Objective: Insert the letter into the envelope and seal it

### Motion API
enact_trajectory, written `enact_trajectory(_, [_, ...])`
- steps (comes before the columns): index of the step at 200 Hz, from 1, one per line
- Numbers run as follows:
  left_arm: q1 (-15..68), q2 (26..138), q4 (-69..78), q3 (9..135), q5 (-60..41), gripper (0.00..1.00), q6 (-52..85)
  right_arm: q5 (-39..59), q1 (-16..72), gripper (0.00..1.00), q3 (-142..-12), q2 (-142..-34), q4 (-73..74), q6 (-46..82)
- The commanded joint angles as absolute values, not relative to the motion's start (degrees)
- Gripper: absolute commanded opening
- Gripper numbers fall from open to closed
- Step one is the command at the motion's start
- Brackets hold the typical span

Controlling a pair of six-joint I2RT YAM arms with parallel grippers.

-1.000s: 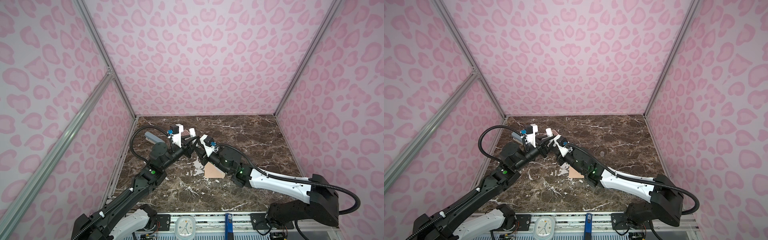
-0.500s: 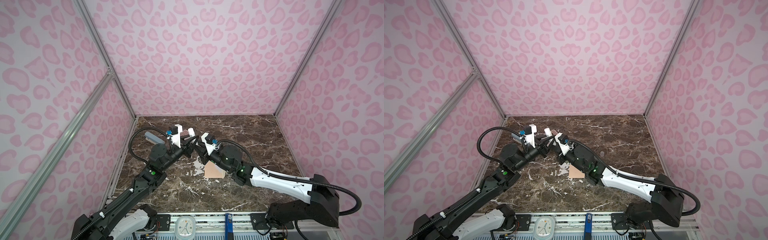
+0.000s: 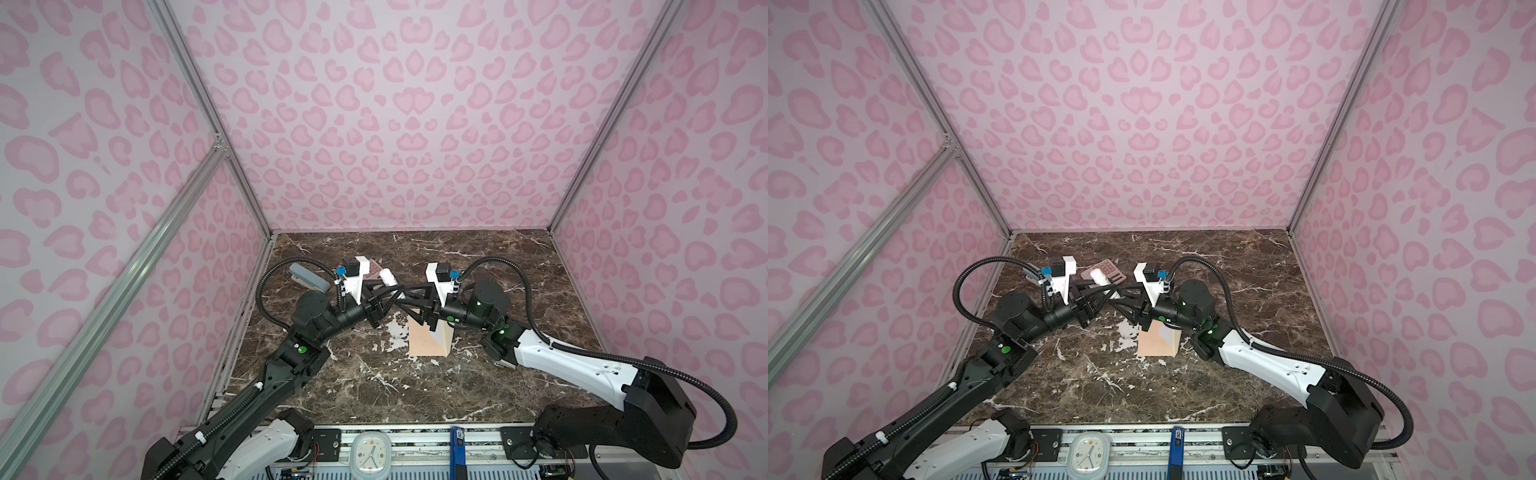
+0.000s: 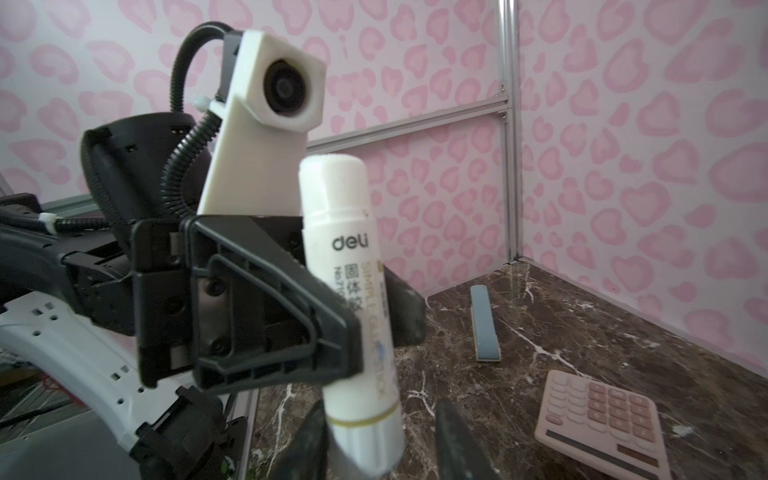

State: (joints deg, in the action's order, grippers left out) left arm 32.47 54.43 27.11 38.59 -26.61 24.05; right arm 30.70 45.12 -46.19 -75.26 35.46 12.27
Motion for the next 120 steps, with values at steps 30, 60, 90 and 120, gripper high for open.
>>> enact_trajectory(30, [32.52,54.23,35.82,35.19,-15.5,0.04,33.96,3.36,55.24,0.59,-43.73,-76.0,40.36,-3.38])
enact_trajectory(60, [32.61,53.55,35.67,35.27,-14.19,0.04,36.76,-4.66,57.19,0.59,-42.36,-77.57,46.2,-7.03])
enact_trajectory(90, [32.61,53.72,30.47,37.6,-13.12,0.04,40.19,-6.82,57.29,0.54,-43.04,-78.98,48.34,-10.02])
enact_trajectory(120, [32.58,54.4,30.72,37.37,-13.27,0.04,43.24,-6.58,57.17,0.51,-43.15,-80.62,52.02,-11.41])
